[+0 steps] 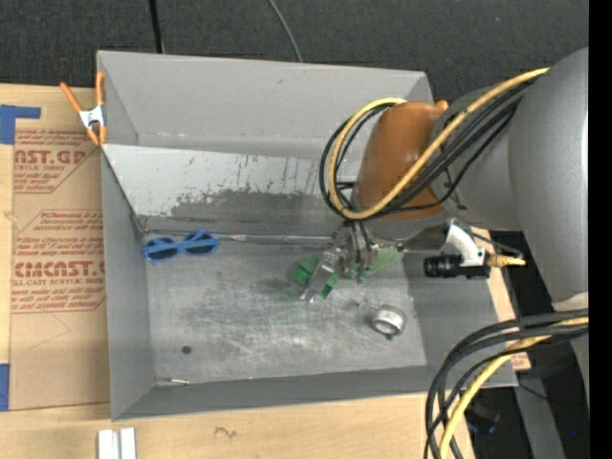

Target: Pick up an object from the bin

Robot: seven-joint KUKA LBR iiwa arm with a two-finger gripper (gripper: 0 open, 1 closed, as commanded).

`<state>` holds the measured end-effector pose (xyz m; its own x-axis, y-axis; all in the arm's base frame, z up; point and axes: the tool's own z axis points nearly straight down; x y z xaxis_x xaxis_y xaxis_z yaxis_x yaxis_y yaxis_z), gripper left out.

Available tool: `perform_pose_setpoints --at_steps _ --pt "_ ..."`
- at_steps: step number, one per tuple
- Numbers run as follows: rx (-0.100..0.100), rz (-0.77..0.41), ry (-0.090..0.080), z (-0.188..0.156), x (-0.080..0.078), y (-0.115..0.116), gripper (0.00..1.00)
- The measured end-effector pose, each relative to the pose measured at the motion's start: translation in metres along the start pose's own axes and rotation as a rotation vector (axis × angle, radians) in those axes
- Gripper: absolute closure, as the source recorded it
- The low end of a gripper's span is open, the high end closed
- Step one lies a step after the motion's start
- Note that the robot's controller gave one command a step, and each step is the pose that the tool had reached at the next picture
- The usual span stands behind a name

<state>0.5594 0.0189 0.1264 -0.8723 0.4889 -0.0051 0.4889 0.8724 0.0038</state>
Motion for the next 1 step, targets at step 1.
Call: perform_pose_setpoints --at_steps 1 --pt "-0.001 -0.001 -0.001 -0.0693 -0.0014 0.0015 1.00"
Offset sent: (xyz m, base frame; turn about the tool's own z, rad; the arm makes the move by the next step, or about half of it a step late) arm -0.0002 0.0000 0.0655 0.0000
